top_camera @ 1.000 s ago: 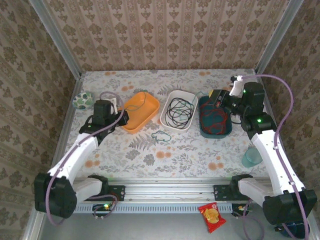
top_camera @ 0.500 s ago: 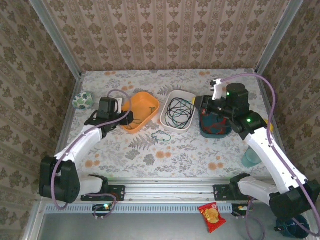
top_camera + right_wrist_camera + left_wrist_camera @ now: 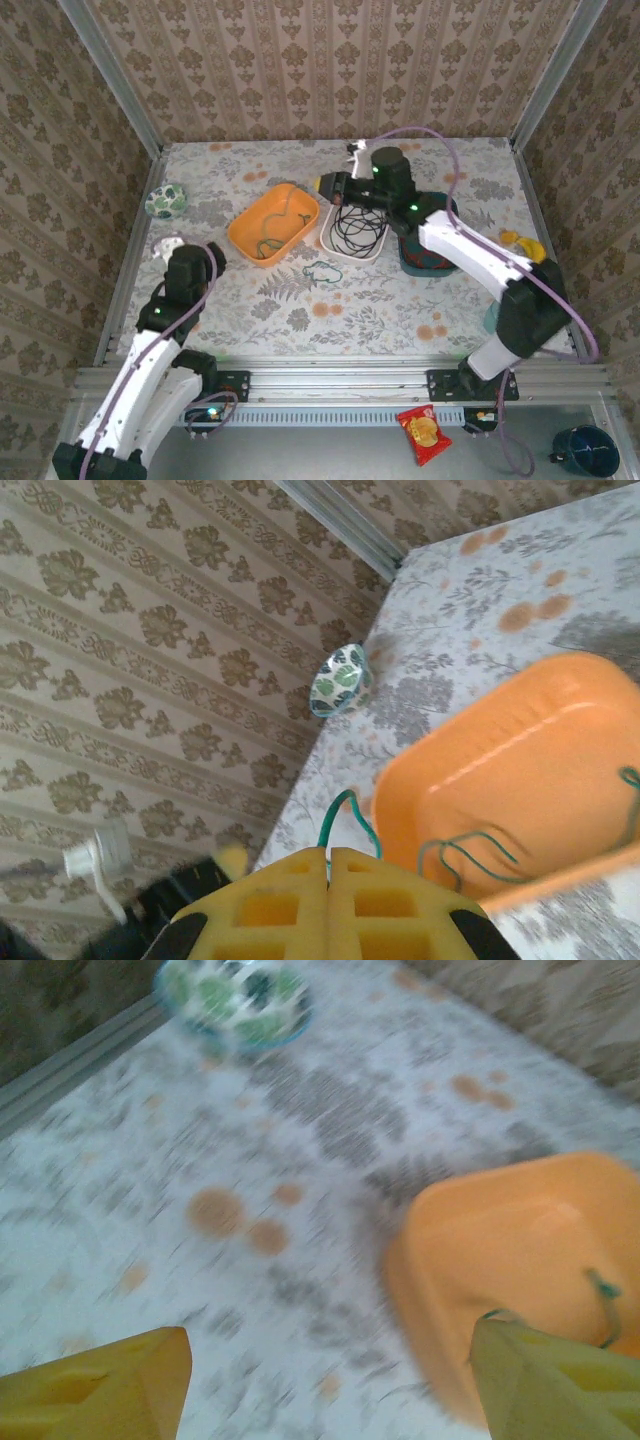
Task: Untangle the cables
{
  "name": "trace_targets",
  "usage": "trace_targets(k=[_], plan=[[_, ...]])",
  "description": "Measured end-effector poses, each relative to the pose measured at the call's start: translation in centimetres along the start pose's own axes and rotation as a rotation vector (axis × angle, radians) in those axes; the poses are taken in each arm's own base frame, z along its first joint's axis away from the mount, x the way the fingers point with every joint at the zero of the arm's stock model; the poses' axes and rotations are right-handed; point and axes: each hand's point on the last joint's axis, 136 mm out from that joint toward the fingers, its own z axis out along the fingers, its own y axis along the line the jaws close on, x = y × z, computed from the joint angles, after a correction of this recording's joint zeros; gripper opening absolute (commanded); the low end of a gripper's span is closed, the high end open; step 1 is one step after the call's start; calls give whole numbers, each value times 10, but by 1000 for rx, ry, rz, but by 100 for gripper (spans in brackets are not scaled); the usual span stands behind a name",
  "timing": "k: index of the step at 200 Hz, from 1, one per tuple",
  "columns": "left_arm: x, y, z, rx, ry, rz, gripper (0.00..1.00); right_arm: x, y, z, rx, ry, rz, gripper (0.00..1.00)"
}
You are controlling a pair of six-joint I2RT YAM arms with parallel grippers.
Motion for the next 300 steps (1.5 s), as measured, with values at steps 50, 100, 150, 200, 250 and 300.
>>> trace_targets(k=[50,100,150,200,250,300], plan=[[29,43,-17,-109,35,-68,73,-10,-29,69,-17,-13,121,1],[35,42,-10,-146,72,-26,75,35,-97,118,62,81,308,18],[29,10,-4,-76,83,80,77,64,-121,114,217,164,244,54],[34,-54,-10,124,91,268,78,35,-97,71,325,117,45,56],[110,-135,-22,440,273,549,81,19,-75,-5,368,16,-47,55],[190,-179,-17,549,432,749,82,66,-120,-47,499,90,-5,55]])
